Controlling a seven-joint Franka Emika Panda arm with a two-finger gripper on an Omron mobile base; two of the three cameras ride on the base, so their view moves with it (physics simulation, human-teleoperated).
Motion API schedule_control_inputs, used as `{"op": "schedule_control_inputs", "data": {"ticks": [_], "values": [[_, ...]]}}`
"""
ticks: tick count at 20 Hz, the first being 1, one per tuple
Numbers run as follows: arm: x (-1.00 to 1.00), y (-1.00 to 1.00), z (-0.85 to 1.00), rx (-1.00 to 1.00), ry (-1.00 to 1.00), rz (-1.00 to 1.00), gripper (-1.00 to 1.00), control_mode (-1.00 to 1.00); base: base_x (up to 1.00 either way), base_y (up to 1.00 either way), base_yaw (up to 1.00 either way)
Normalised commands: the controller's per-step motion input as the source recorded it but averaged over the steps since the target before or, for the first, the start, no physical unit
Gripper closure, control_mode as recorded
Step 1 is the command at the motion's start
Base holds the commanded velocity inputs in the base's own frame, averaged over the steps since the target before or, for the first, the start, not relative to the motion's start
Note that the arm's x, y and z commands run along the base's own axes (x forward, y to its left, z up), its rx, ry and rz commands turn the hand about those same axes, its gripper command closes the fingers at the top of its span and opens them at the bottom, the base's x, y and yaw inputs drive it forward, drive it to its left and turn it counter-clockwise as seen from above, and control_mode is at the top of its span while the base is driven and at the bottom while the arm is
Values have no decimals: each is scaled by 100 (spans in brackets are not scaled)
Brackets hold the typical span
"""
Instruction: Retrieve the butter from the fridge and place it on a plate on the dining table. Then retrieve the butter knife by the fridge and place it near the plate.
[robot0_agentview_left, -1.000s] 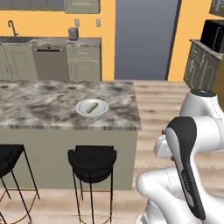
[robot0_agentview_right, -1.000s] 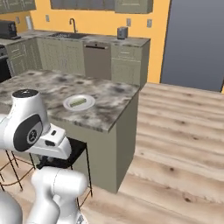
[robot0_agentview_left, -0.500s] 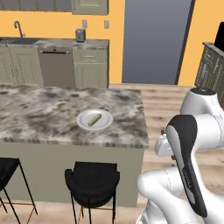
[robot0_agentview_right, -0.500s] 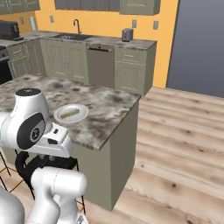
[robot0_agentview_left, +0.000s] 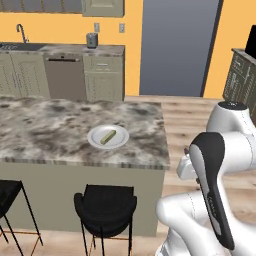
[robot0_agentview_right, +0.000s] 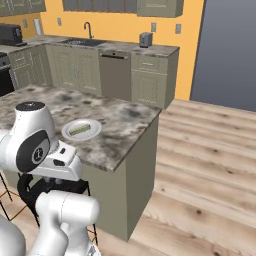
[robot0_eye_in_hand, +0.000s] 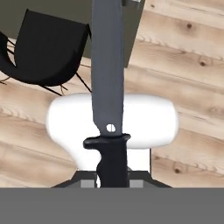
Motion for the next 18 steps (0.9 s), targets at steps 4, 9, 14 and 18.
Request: {"op": "schedule_control_inputs", "data": {"ticks": [4,9,14,18], "values": [[0,7,6,-3,-8,0,100,-100,0,1,0],[24,9,47,-15,-4,0,100,-100,0,0,0],[94,-1,48,7,8,-4,100,-100,0,0,0],[97,-9,-7,3,2,-4,100,-100,0,0,0]]}}
